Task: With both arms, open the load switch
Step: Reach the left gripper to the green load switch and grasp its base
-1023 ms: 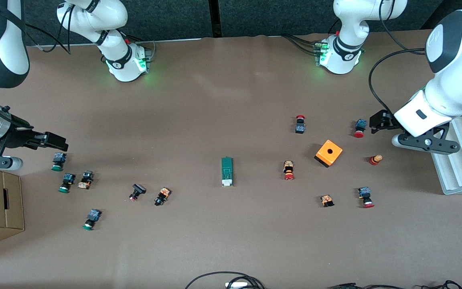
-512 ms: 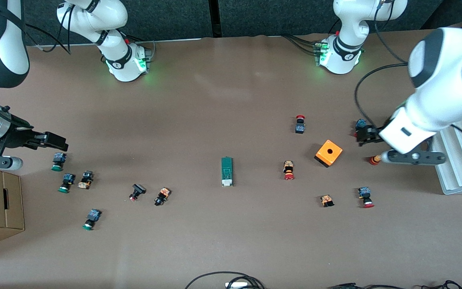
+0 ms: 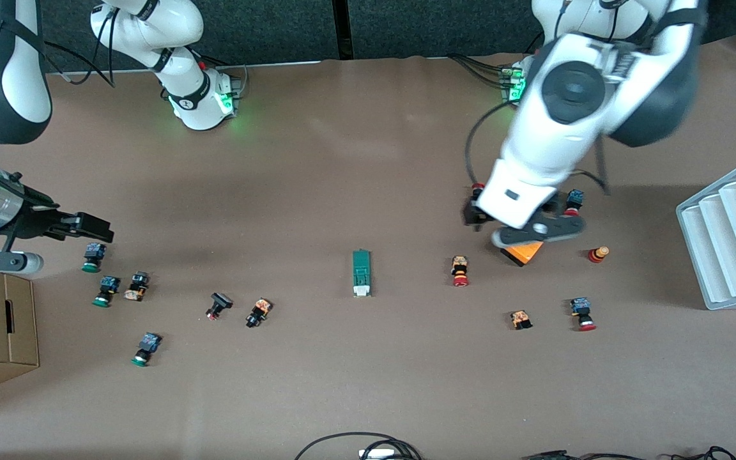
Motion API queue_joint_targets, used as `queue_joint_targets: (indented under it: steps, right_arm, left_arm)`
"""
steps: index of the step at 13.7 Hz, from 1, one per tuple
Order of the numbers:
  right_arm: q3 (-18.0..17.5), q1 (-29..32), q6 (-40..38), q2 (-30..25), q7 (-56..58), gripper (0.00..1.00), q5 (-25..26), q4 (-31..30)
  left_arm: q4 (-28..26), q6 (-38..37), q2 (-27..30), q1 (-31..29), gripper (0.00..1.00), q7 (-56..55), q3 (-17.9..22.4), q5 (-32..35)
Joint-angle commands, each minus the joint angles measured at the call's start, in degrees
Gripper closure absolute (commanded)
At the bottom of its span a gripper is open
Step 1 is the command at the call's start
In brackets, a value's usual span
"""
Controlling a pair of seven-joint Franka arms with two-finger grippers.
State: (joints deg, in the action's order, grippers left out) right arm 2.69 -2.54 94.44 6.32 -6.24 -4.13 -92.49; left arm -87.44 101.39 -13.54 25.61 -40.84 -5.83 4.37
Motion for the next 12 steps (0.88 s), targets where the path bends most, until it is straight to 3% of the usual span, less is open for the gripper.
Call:
queue_joint_targets:
  steps: [1, 7, 12]
  right_arm:
    - [0.4, -0.3, 0.7, 0.9, 0.7, 0.00, -2.1, 0.6]
    - [-0.4, -1.1, 1.4, 1.1, 0.8, 0.00, -2.2, 0.6]
    - [-0.5, -1.7, 1.4, 1.9, 8.7, 0.00, -2.3, 0.6]
  left_arm:
    - [1.4, 3.2, -3.5, 6.4, 0.00, -8.1, 0.7, 5.1]
    - [0.6, 12.5, -9.6, 15.9, 0.00, -27.5, 0.8, 12.3]
    - [0.8, 23.0, -16.4, 20.1, 0.00, -43.0, 0.8, 23.7]
